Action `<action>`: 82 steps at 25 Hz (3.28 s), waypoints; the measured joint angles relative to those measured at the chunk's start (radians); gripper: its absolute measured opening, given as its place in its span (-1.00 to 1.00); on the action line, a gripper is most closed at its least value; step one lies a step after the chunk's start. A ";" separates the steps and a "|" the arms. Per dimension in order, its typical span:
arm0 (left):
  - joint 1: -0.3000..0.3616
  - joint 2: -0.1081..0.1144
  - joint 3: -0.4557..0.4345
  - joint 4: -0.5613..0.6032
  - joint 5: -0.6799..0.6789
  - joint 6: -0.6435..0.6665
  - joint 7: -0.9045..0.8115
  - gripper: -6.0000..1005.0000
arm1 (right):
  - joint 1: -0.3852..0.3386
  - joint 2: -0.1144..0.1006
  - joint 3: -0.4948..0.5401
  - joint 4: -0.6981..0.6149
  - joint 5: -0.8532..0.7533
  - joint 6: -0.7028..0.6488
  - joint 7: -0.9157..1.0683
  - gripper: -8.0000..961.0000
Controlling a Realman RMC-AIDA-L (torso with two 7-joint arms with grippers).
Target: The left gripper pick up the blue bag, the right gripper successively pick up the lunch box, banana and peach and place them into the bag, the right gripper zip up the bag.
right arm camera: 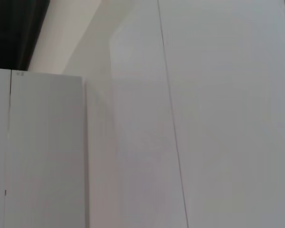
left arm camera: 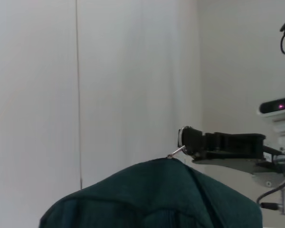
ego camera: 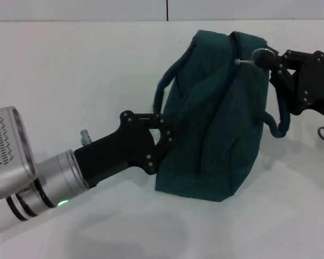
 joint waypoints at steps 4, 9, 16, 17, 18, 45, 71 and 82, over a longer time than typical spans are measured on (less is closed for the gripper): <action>0.010 0.001 0.000 0.006 -0.014 0.000 0.008 -0.89 | -0.009 -0.005 0.000 0.000 0.015 -0.006 0.002 -0.95; 0.023 0.002 0.000 0.016 -0.022 0.000 0.010 -0.89 | -0.024 -0.008 0.001 -0.007 0.018 -0.007 0.006 -0.95; 0.070 0.005 0.000 0.059 -0.046 -0.003 0.012 -0.89 | -0.047 -0.010 0.038 -0.011 0.020 -0.008 0.009 -0.95; 0.074 0.006 0.000 0.061 -0.051 -0.008 0.013 -0.89 | -0.049 -0.010 0.039 -0.011 0.020 -0.006 0.008 -0.95; 0.078 0.007 0.000 0.062 -0.059 -0.015 0.013 -0.89 | -0.051 -0.010 0.043 -0.011 0.020 -0.004 0.008 -0.95; 0.107 0.016 0.006 0.077 -0.192 -0.091 0.002 -0.89 | -0.113 -0.012 0.102 0.033 0.014 0.024 0.005 -0.85; 0.089 0.013 0.011 0.077 -0.182 -0.091 0.007 -0.89 | -0.126 -0.017 0.198 0.038 -0.074 0.198 -0.014 -0.04; 0.084 0.012 0.011 0.077 -0.172 -0.090 0.007 -0.89 | -0.046 -0.012 0.185 0.025 -0.166 0.264 -0.040 -0.12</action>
